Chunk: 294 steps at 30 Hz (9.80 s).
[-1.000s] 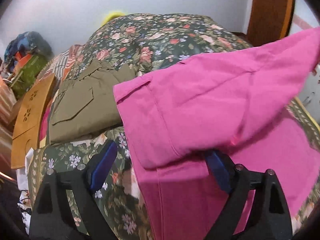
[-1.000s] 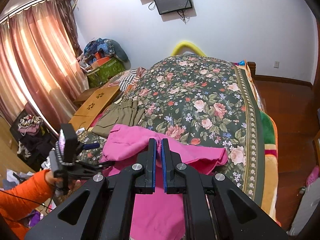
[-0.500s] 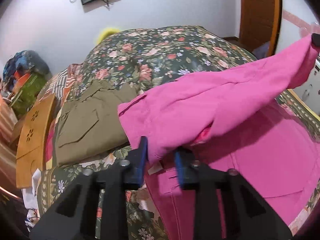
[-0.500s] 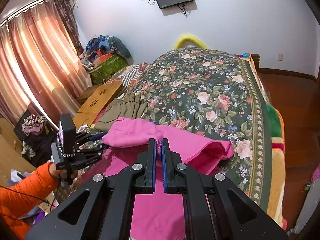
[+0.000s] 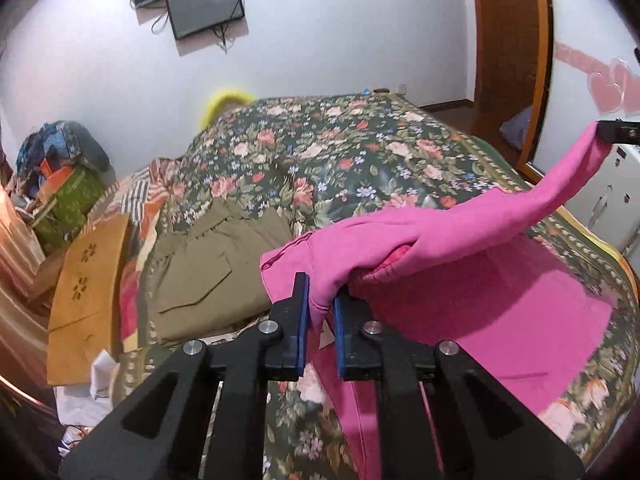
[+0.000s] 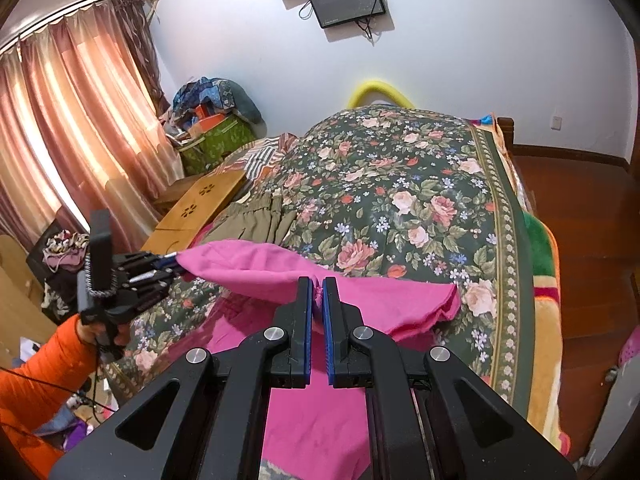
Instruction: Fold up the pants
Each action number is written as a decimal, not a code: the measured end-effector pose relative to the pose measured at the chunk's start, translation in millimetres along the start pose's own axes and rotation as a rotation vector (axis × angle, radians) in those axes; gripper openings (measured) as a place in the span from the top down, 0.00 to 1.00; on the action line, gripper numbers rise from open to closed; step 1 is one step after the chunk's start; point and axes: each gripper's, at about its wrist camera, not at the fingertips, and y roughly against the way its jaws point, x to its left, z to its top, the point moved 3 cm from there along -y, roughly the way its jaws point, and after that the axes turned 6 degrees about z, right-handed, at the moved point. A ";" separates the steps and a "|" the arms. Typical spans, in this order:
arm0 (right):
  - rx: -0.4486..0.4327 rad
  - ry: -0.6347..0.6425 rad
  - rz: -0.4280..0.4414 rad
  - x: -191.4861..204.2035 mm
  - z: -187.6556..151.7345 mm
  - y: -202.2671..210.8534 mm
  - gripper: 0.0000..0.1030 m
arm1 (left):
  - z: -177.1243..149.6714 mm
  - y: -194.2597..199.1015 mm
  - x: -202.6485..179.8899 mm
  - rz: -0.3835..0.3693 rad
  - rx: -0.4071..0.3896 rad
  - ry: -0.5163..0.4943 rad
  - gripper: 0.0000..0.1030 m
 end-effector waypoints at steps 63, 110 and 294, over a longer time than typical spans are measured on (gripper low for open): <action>0.071 -0.127 -0.236 -18.4 -125.1 35.3 0.92 | -77.4 47.6 7.9 -0.088 0.126 0.183 0.48; 0.111 -0.136 -0.288 -99.3 -49.6 -48.1 0.66 | -18.1 -101.0 57.5 -0.135 0.266 0.367 0.38; 0.256 0.055 -0.081 19.0 -118.0 -99.3 0.39 | -101.1 -42.6 0.3 -0.385 0.340 0.768 0.19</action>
